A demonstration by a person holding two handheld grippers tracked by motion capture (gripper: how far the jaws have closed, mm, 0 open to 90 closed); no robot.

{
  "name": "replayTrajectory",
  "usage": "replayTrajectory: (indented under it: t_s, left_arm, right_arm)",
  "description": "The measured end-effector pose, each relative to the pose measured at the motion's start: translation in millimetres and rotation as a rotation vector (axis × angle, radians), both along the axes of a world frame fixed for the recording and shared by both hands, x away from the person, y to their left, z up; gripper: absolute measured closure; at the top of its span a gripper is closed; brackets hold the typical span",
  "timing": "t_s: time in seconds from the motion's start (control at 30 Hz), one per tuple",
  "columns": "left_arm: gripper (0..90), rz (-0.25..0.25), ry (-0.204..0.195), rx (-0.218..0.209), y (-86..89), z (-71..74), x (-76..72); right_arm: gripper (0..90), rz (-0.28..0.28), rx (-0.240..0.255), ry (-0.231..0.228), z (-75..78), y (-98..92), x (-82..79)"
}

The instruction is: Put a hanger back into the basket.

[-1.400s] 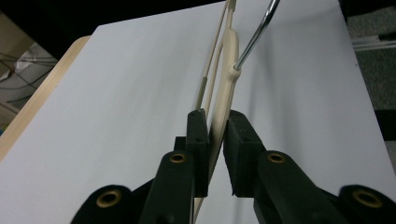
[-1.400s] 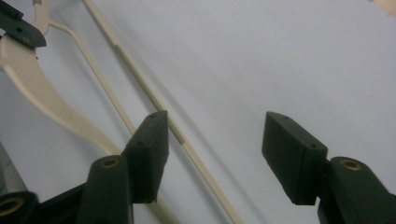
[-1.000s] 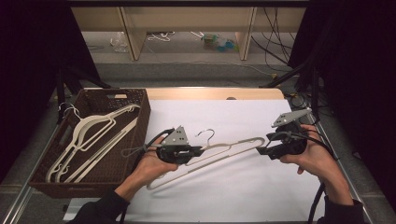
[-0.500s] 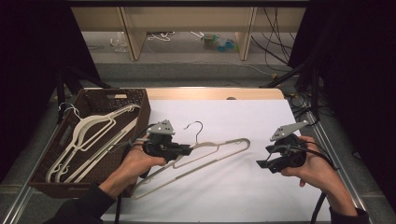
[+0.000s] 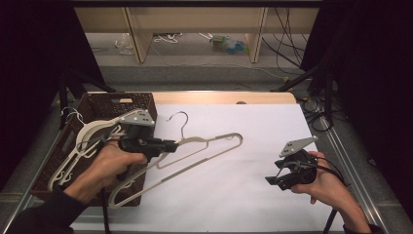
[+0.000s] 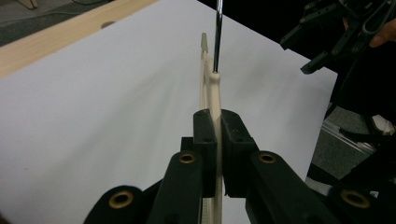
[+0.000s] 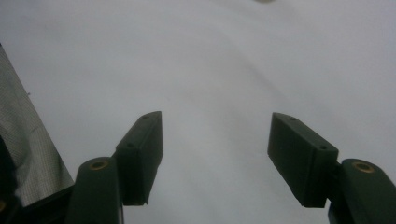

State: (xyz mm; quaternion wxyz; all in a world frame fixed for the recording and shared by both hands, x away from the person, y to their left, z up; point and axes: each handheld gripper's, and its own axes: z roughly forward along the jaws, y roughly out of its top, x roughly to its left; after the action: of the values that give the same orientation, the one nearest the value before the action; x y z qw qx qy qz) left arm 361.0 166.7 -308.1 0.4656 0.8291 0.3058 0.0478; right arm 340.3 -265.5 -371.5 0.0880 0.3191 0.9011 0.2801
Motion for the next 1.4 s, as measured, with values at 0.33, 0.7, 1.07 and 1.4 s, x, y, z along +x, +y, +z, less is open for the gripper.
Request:
replayTrajectory:
  t_s: [0.33,0.7,1.07,1.4]
  left_arm:
    - [85.8,0.101,-0.031,-0.047,56.2,18.5,-2.7]
    - [85.8,0.23,-0.034,-0.114,107.7,36.1,2.4]
    - [85.8,0.384,-0.047,-0.088,164.6,39.9,22.3]
    - [85.8,0.458,-0.039,-0.091,203.6,32.8,32.2]
  right_arm:
    - [28.7,-0.034,0.018,-0.025,-13.7,-1.6,-4.4]
    - [27.1,-0.031,0.023,-0.001,-27.7,0.6,-8.9]
    - [27.1,-0.041,0.022,0.025,-33.9,-1.5,-9.6]
    - [27.2,-0.063,0.019,0.053,-37.6,-0.2,-7.8]
